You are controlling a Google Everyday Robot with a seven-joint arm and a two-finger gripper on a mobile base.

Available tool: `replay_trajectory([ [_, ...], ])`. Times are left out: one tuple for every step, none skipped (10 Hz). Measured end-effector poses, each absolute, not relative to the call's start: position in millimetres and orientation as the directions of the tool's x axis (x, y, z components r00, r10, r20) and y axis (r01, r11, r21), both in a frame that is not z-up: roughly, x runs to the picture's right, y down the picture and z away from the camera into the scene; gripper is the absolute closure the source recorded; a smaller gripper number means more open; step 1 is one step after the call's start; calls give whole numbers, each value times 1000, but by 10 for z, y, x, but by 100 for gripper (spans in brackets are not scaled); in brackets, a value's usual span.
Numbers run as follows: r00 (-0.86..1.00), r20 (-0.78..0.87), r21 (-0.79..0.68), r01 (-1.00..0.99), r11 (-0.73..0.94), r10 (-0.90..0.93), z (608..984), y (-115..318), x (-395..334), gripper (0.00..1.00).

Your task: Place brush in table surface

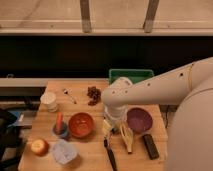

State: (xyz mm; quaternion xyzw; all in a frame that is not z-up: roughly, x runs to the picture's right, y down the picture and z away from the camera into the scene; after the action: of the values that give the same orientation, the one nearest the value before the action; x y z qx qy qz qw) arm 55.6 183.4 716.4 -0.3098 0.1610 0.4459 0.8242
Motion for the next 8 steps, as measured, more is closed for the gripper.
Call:
replay_trajectory([
  [550,-549,-379,-835,399,629,7189,1880,536,24],
  [550,-560,-387,-835,391,620,7245,1955,520,24],
  [553,-567,-394,-833,388,611,7290,2015,488,24],
  [550,-575,-401,-835,377,606,7321,2073,458,24],
  [547,-582,-407,-836,368,602,7310,2123,450,24],
  [546,-583,-414,-837,358,601,7304,2173,423,24],
  [546,-583,-421,-836,351,601,7303,2219,391,24],
  [544,-587,-429,-837,339,600,7301,2315,346,24],
])
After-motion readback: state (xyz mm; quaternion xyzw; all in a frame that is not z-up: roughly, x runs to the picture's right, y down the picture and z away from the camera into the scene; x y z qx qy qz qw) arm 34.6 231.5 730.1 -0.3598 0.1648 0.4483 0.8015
